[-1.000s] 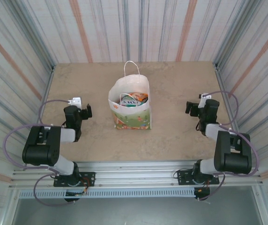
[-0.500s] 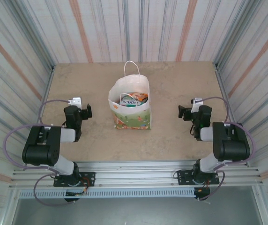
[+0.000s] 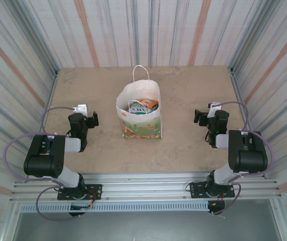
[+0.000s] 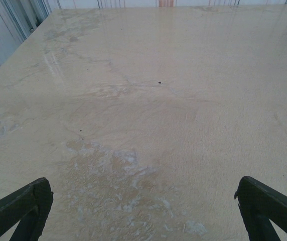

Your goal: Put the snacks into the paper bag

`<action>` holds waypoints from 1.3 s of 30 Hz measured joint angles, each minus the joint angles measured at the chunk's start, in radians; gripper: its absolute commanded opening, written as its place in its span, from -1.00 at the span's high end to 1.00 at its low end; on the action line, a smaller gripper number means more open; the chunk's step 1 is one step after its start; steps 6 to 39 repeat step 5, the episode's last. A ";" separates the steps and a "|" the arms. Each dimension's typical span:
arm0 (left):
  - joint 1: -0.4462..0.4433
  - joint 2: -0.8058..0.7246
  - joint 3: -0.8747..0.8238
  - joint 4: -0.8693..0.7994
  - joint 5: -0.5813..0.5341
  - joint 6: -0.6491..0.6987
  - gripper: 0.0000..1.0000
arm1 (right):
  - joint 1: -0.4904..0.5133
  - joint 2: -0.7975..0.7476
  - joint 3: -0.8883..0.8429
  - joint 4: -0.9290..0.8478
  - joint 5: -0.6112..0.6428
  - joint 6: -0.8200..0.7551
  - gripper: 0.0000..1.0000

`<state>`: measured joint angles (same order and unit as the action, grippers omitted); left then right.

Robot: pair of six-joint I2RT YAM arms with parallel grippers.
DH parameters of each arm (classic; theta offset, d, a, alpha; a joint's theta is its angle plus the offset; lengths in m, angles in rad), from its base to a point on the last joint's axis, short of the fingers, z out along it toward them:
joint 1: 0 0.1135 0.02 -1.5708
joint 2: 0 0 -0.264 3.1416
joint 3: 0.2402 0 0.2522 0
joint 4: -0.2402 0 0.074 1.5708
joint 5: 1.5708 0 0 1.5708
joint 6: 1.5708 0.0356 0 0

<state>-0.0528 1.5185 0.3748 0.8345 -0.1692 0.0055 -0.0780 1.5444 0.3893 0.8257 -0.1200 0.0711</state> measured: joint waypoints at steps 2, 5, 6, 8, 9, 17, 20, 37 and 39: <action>0.000 0.000 0.002 -0.001 0.002 0.002 -0.97 | 0.000 0.000 0.000 -0.003 0.002 0.000 -0.98; 0.000 0.000 0.003 -0.001 0.003 0.003 -0.97 | 0.000 0.000 0.000 -0.005 0.009 0.000 -0.98; 0.000 0.000 0.003 -0.001 0.003 0.003 -0.97 | 0.000 0.000 0.000 -0.005 0.009 0.000 -0.98; 0.000 0.000 0.003 -0.001 0.003 0.003 -0.97 | 0.000 0.000 0.000 -0.005 0.009 0.000 -0.98; 0.000 0.000 0.003 -0.001 0.003 0.003 -0.97 | 0.000 0.000 0.000 -0.005 0.009 0.000 -0.98; 0.000 0.000 0.003 -0.001 0.003 0.003 -0.97 | 0.000 0.000 0.000 -0.005 0.009 0.000 -0.98; 0.000 0.000 0.003 -0.001 0.003 0.003 -0.97 | 0.000 0.000 0.000 -0.005 0.009 0.000 -0.98; 0.000 0.000 0.003 -0.001 0.003 0.003 -0.97 | 0.000 0.000 0.000 -0.005 0.009 0.000 -0.98; 0.000 0.000 0.003 -0.001 0.003 0.003 -0.97 | 0.000 0.000 0.000 -0.005 0.009 0.000 -0.98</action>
